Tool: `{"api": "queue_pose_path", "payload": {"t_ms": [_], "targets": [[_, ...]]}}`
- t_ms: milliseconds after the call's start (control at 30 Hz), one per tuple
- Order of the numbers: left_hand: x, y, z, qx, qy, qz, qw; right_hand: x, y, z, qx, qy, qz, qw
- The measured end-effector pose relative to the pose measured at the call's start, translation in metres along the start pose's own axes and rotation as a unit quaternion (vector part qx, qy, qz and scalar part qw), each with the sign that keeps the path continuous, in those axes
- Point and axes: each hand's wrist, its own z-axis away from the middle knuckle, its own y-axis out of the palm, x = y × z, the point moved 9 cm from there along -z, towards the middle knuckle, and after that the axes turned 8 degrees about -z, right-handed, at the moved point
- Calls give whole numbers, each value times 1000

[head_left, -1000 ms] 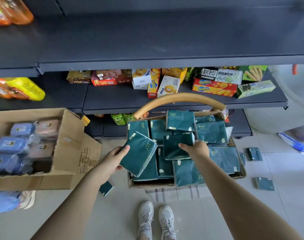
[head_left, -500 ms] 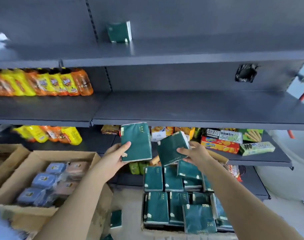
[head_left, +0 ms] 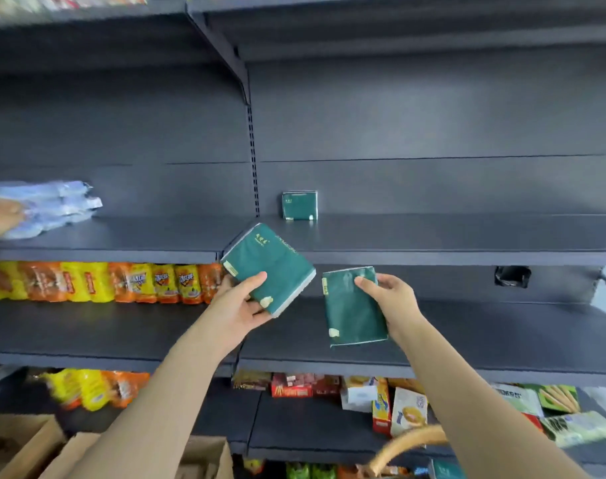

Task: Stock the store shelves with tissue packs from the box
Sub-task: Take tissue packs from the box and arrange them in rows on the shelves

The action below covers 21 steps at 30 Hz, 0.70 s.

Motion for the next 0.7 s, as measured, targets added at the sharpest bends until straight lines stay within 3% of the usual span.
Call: {"api": "queue_pose_path", "payload": {"t_ms": [133, 300, 500, 700], "targets": [[-43, -26, -20, 47, 13, -4, 999, 30, 55, 2, 2, -66, 25, 998], [-72, -59, -43, 29, 21, 9, 999, 52, 99, 4, 13, -121, 128, 984], [-85, -75, -66, 34, 27, 27, 999, 77, 124, -17, 1, -129, 241, 962], [-95, -73, -100, 29, 34, 6, 999, 92, 133, -59, -6, -122, 248, 961]]}}
